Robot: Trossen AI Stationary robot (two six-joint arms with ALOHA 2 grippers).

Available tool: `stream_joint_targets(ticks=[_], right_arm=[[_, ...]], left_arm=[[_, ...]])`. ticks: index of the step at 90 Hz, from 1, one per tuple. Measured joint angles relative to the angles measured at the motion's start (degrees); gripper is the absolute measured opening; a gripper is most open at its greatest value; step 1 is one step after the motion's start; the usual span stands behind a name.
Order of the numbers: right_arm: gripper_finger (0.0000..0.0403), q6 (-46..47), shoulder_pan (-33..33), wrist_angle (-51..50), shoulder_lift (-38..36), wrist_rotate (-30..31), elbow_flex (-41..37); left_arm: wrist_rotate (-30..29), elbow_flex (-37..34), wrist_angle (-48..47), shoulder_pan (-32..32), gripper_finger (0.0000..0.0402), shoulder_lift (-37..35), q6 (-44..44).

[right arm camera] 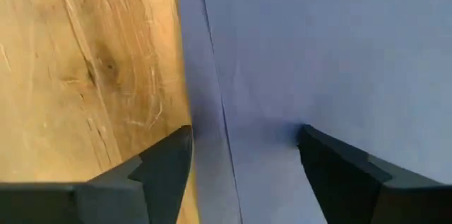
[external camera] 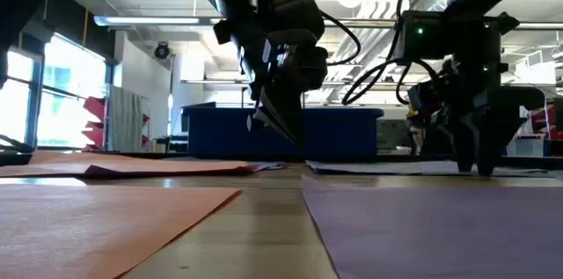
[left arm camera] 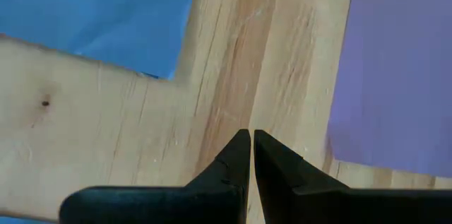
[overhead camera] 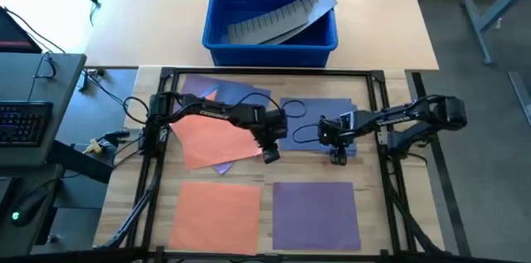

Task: Organize paper
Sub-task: Stack the blue paper on top of the blue paper

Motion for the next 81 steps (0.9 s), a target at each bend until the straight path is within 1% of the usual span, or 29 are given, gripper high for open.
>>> stream_joint_targets(ticks=[13,37,48,59,72,81], right_arm=[[0.023,0.3,0.3,0.2,0.0,0.4,0.0],[0.0161,1.9,0.3,-0.5,0.0,0.1,0.2],[0.0146,1.9,0.3,-1.7,0.0,-0.2,1.5],[0.0158,1.2,0.3,-3.1,0.0,-0.7,3.3],[0.0201,1.2,0.3,-3.1,0.0,0.0,3.1],[0.023,5.5,0.3,-3.5,-0.1,1.8,2.3]], left_arm=[[-0.6,0.0,0.0,0.0,0.0,0.0,0.0],[-1.1,0.0,0.0,0.0,0.0,0.0,0.0],[-1.1,0.0,0.0,0.0,0.0,0.0,0.0],[-1.1,0.0,0.0,0.0,0.0,0.0,0.0],[-1.1,0.0,0.0,0.0,0.0,0.0,0.0],[-1.1,0.0,0.0,0.0,0.0,0.0,0.0]])
